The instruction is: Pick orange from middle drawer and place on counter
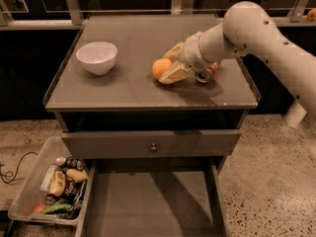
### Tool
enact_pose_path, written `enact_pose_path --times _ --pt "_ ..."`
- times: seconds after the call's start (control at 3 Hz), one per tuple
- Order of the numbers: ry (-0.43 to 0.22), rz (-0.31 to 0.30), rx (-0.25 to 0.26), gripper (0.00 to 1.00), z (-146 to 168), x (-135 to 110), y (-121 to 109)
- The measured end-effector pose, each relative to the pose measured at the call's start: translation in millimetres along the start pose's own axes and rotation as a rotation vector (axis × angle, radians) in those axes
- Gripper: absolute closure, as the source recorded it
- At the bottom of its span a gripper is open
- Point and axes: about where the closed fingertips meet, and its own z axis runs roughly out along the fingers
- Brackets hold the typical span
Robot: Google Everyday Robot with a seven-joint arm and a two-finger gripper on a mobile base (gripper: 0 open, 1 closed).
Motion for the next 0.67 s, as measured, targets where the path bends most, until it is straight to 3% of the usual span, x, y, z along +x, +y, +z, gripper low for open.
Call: enact_pose_path --times 0.33,0.67 --pt "0.000 0.000 0.000 0.00 0.0 0.0 0.0" --pt "0.000 0.000 0.000 0.00 0.0 0.0 0.0"
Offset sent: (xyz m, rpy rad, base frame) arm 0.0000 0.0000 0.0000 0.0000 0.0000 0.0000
